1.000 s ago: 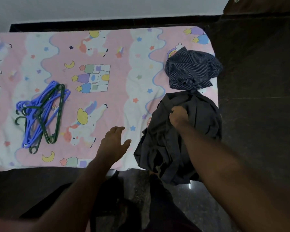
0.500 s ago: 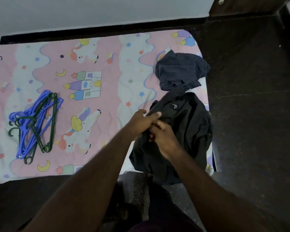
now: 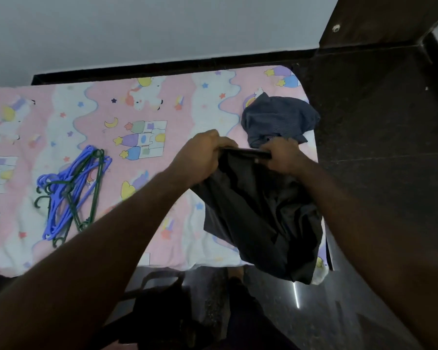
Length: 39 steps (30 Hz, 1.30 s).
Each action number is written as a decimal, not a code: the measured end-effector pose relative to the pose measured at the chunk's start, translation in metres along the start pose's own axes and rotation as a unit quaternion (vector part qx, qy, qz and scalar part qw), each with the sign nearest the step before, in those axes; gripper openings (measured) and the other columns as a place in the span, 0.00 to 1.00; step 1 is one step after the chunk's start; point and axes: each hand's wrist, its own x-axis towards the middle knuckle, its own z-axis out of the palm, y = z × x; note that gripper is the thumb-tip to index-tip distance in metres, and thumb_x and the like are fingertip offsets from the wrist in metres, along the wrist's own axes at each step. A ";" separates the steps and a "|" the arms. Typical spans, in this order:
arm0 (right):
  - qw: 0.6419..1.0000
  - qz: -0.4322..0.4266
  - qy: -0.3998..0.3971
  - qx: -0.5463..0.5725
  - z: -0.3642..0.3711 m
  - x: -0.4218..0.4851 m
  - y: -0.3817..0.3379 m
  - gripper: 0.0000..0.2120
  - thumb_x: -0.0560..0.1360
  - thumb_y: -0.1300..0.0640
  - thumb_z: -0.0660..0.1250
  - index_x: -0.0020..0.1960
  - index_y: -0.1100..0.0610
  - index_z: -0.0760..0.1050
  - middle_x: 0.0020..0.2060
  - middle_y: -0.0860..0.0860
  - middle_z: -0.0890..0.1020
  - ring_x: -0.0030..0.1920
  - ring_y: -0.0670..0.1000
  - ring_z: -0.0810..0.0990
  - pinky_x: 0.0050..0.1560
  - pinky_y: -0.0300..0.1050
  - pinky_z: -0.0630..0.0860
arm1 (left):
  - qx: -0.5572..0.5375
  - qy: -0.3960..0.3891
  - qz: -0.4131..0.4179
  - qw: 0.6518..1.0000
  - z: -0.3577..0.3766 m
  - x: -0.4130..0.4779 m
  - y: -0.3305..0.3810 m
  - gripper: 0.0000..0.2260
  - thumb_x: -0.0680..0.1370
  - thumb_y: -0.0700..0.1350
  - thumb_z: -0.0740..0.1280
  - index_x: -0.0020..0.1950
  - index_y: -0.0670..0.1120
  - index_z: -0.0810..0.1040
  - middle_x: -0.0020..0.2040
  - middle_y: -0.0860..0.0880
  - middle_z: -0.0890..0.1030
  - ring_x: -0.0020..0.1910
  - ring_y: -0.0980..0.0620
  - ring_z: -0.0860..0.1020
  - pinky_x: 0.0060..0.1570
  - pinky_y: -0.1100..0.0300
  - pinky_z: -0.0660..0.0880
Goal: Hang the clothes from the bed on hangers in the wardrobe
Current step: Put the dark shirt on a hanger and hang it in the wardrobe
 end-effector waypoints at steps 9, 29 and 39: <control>0.989 0.022 0.137 -0.042 -0.053 -0.022 -0.052 0.13 0.78 0.58 0.60 0.60 0.57 0.76 0.58 0.59 0.80 0.59 0.62 0.77 0.56 0.55 0.74 | 0.110 -0.035 -0.193 0.974 -0.033 -0.062 -0.018 0.09 0.77 0.44 0.65 0.55 0.42 0.78 0.47 0.43 0.79 0.48 0.42 0.78 0.44 0.54 0.73; 0.945 -0.208 0.226 -0.108 -0.219 -0.194 -0.422 0.16 0.81 0.49 0.61 0.59 0.59 0.77 0.58 0.59 0.79 0.58 0.60 0.76 0.56 0.49 0.71 | -0.013 0.418 -0.250 0.873 -0.350 -0.326 0.023 0.15 0.72 0.33 0.54 0.50 0.37 0.79 0.45 0.39 0.79 0.46 0.39 0.78 0.45 0.52 0.78; 0.949 -0.229 0.208 0.060 -0.203 -0.230 -0.525 0.10 0.77 0.63 0.56 0.52 0.64 0.75 0.50 0.61 0.80 0.46 0.59 0.78 0.41 0.45 0.72 | -0.169 0.422 -0.271 0.848 -0.399 -0.420 0.030 0.15 0.73 0.32 0.53 0.51 0.33 0.77 0.47 0.35 0.80 0.45 0.35 0.81 0.35 0.52 0.78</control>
